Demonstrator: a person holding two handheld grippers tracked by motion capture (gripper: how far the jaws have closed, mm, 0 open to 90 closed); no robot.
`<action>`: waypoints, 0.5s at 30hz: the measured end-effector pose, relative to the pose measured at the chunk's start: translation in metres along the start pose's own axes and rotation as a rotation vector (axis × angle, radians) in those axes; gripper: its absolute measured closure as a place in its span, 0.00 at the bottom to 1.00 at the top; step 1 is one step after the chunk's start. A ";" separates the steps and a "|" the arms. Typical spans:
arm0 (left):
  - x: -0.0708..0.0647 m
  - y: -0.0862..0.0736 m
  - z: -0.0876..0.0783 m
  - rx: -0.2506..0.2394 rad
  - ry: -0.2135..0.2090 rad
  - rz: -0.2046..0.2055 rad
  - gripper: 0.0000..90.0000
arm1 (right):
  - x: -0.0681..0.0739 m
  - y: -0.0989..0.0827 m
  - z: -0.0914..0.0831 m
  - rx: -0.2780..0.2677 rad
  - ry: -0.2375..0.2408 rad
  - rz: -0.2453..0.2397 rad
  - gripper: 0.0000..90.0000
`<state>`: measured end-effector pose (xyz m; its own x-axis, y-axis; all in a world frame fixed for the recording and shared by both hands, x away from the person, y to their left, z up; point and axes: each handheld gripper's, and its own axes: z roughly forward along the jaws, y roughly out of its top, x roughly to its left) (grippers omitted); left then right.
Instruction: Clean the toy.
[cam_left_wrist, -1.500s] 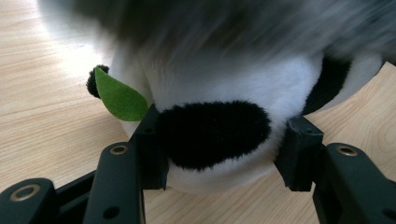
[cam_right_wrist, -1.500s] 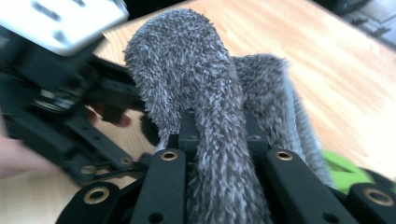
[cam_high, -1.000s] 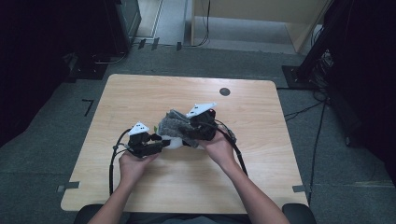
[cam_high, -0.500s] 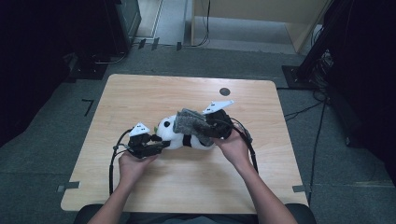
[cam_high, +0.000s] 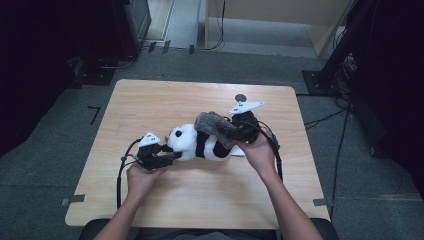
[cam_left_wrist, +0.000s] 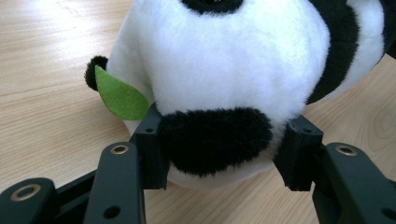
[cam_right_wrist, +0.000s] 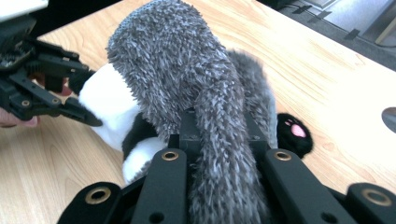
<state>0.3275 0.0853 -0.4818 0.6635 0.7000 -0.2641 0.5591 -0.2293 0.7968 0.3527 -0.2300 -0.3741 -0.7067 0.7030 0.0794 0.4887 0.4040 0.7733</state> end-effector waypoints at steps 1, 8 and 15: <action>0.000 0.000 0.000 0.002 0.001 0.002 0.51 | -0.003 -0.001 -0.002 -0.007 0.005 0.014 0.87; -0.001 -0.001 0.000 0.007 0.002 -0.002 0.51 | -0.013 -0.007 -0.010 -0.032 0.004 0.050 0.87; 0.000 0.000 0.000 0.009 0.005 -0.010 0.51 | -0.027 -0.017 -0.021 -0.048 -0.016 0.096 0.87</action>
<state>0.3269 0.0853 -0.4817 0.6552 0.7058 -0.2693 0.5704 -0.2285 0.7890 0.3528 -0.2681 -0.3760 -0.6498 0.7462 0.1446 0.5281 0.3064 0.7920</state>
